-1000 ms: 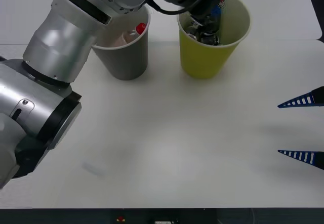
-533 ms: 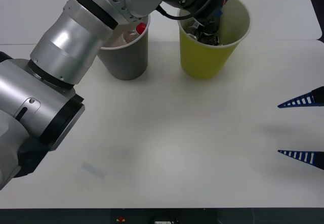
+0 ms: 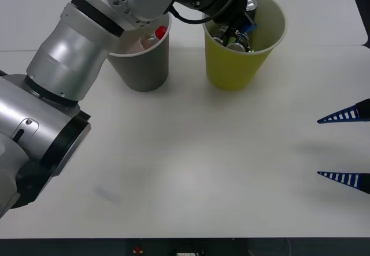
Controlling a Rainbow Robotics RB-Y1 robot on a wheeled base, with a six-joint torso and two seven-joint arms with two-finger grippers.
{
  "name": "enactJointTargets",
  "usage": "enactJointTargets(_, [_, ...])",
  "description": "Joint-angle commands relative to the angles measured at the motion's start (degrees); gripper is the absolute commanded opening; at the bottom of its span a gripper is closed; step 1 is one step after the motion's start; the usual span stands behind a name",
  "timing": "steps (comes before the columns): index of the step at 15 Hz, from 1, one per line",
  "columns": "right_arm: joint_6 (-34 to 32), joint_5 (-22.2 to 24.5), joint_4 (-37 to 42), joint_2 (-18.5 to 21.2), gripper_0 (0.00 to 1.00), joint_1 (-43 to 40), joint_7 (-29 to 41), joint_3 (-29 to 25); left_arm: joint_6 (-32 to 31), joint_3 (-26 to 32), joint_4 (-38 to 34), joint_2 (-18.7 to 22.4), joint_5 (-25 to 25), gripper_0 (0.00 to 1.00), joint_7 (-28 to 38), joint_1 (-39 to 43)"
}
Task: Put the can into the green bin and the plastic bottle into the gray bin
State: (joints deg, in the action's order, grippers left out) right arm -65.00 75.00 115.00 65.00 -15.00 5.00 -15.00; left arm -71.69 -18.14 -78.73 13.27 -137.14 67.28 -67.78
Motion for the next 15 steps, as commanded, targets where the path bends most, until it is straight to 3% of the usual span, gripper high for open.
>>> enactJointTargets(1, [0.0, 0.0, 0.0, 0.0, 1.0, 0.0, 0.0, 0.0, -0.7, 2.3, -7.0, 3.6, 5.9, 1.0, -5.3, 5.8])
enactJointTargets(5, [0.0, 0.0, 0.0, 0.0, 1.0, 0.0, 0.0, 0.0, -4.7, 7.8, -20.1, 8.9, 12.8, 1.0, -12.8, 15.8])
enactJointTargets(8, [0.0, 0.0, 0.0, 0.0, 1.0, 0.0, 0.0, 0.0, -4.7, 11.6, -24.1, 12.2, 21.0, 1.0, -19.7, 22.8])
enactJointTargets(15, [0.0, 0.0, 0.0, 0.0, 1.0, 0.0, 0.0, 0.0, -4.7, 19.1, -29.2, 19.4, 33.6, 1.0, -37.1, 37.1])
